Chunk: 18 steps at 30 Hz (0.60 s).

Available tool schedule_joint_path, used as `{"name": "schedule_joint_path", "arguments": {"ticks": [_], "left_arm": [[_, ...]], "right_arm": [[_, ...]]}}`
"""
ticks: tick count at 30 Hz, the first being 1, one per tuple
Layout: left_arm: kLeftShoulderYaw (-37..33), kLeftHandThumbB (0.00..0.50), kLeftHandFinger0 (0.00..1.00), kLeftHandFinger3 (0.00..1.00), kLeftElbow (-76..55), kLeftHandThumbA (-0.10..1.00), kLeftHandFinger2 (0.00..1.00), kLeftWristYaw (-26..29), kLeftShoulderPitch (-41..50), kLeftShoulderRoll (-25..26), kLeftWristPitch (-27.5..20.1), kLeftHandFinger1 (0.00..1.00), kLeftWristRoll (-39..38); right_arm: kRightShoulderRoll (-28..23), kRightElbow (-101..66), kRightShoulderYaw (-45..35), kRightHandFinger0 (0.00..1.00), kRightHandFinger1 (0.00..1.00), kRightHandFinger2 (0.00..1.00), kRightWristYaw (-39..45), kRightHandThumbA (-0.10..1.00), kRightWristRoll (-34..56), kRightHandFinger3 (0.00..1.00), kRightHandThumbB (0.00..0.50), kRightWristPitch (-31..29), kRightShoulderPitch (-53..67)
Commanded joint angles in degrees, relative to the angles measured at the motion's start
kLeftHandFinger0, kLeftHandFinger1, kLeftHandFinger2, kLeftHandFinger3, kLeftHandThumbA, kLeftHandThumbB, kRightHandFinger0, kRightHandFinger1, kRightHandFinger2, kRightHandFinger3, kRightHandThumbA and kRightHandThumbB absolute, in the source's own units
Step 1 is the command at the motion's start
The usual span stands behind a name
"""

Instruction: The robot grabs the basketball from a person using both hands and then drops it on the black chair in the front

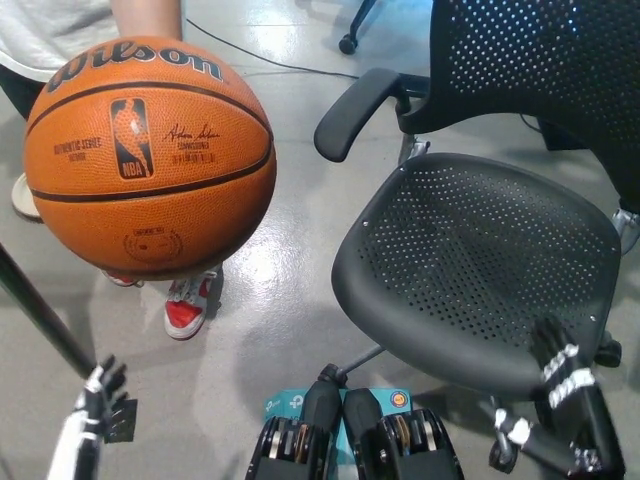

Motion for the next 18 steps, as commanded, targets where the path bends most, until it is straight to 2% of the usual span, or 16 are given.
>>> {"name": "schedule_joint_path", "arguments": {"ticks": [1,4,6,8,9,11,13,14,18], "left_arm": [[4.41,0.067,1.0,1.0,-5.33,1.0,1.0,1.65,-1.33,1.93,1.06,1.0,-4.25],[6.58,0.088,1.0,1.0,-6.76,1.0,1.0,1.7,-2.75,2.47,2.14,1.0,-4.65],[8.38,0.1,1.0,1.0,-8.82,1.0,1.0,1.5,-3.69,3.74,3.81,1.0,-5.54],[9.72,0.139,1.0,1.0,-9.77,1.0,1.0,1.54,-5.36,4.53,5.03,1.0,-6.0],[9.98,0.141,1.0,1.0,-9.95,1.0,1.0,1.58,-6.06,4.69,5.71,1.0,-5.96],[11.05,0.15,1.0,1.0,-11.4,1.0,1.0,1.44,-7.77,5.69,7.08,1.0,-6.36],[11.61,0.165,1.0,1.0,-12.27,1.0,1.0,1.77,-8.89,6.04,8.17,1.0,-5.84],[11.97,0.171,1.0,1.0,-13.51,1.0,1.0,1.84,-10.7,7.01,9.87,1.0,-5.8],[12.38,0.183,1.0,1.0,-15.77,1.0,1.0,2.04,-13.59,7.9,13.35,1.0,-5.09]], "right_arm": [[-0.77,-9.27,1.01,1.0,1.0,1.0,1.46,1.0,4.23,1.0,0.252,7.74,-6.11],[-1.26,-10.11,1.09,1.0,1.0,1.0,1.56,1.0,5.17,1.0,0.318,11.13,-9.71],[-1.62,-9.62,1.82,1.0,1.0,1.0,2.91,1.0,7.73,1.0,0.343,14.31,-13.83],[-0.77,-8.09,1.83,1.0,1.0,1.0,2.53,1.0,8.47,1.0,0.344,16.01,-16.97],[-0.47,-7.35,1.75,1.0,1.0,1.0,2.43,1.0,8.72,1.0,0.347,16.36,-17.94],[1.14,-3.53,1.79,1.0,1.0,1.0,3.1,1.0,10.49,1.0,0.32,16.63,-21.89],[1.55,-1.88,2.1,1.0,1.0,1.0,3.73,1.0,10.9,1.0,0.326,17.73,-24.05],[2.82,0.78,2.54,1.0,1.0,1.0,4.04,1.0,11.66,1.0,0.346,19.41,-27.4],[4.59,5.86,2.87,1.0,1.0,1.0,4.43,1.0,10.91,1.0,0.375,20.12,-32.63]]}}
